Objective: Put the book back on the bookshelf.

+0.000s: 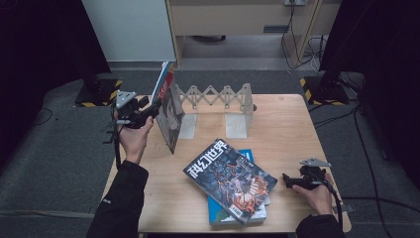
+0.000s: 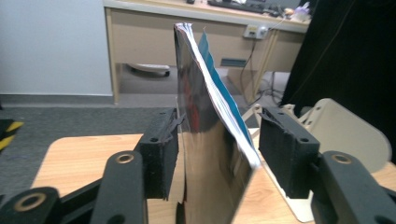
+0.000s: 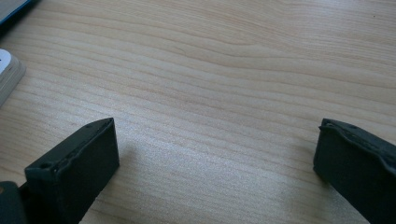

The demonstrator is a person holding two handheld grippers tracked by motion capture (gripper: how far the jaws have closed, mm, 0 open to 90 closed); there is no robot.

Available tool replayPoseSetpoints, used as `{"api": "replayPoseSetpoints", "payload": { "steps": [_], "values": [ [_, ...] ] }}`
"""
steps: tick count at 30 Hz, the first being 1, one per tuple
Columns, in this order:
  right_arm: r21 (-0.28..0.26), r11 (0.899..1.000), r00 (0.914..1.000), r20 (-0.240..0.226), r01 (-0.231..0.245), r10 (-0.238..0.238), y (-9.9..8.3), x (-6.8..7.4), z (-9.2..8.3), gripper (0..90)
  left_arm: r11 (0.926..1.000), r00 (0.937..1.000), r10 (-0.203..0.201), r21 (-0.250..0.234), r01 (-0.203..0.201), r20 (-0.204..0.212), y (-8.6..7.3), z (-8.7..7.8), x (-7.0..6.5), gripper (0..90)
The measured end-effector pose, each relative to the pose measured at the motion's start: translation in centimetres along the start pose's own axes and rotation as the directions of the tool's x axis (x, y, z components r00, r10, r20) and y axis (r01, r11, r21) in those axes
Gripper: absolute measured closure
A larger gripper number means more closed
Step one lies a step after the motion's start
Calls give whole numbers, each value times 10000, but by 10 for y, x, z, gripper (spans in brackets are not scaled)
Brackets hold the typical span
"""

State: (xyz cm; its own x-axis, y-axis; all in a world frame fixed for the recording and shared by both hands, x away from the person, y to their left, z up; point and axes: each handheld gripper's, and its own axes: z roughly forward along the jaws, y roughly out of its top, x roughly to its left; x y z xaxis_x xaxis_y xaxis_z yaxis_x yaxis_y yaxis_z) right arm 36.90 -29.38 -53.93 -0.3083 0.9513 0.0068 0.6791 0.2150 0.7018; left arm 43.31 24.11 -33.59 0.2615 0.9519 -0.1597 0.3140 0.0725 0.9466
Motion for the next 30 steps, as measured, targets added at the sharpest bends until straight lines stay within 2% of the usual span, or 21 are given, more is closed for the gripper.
{"api": "replayPoseSetpoints", "payload": {
  "steps": [1, 4, 8, 11, 18, 22, 24, 28, 30],
  "values": [
    [-1, 10000, 10000, 2, 2, -2, 0, 0, 0, 3, 9999, 9998, -87, -58, 88, 195, -3, -5, 2, 455],
    [1, 10000, 10000, 1, -1, 1, 0, 0, 0, 3, 9999, 9997, 5, -103, -3, 244, -7, -12, 4, 429],
    [2, 10000, 10000, 2, -3, 3, 0, 0, 0, 3, 9998, 9984, -135, -132, 143, 558, -17, -23, 7, 399],
    [2, 10000, 10000, 10, -19, 19, 0, 0, 0, 4, 9998, 9979, -177, -74, 182, 625, -25, -28, 9, 378],
    [-124, 9999, 9999, 135, -95, 96, 0, -1, -1, 39, 10000, 9943, 33, 12, -35, 1069, -47, -39, 13, 355],
    [-84, 9996, 9994, 187, -275, 277, 0, -1, -3, 81, 9998, 9908, -36, 223, 6, 1352, -57, -43, 13, 353],
    [69, 9996, 9994, 244, -263, 261, 1, -2, -6, 118, 9993, 9890, 33, 375, -90, 1476, -67, -46, 12, 336],
    [75, 9995, 9992, 258, -305, 303, 2, -2, -7, 129, 9984, 9885, -19, 561, -67, 1513, -78, -48, 11, 316],
    [-79, 9994, 9990, 292, -328, 330, 3, -2, -9, 138, 9968, 9881, 85, 776, -206, 1536, -85, -47, 11, 308]
  ]
}}
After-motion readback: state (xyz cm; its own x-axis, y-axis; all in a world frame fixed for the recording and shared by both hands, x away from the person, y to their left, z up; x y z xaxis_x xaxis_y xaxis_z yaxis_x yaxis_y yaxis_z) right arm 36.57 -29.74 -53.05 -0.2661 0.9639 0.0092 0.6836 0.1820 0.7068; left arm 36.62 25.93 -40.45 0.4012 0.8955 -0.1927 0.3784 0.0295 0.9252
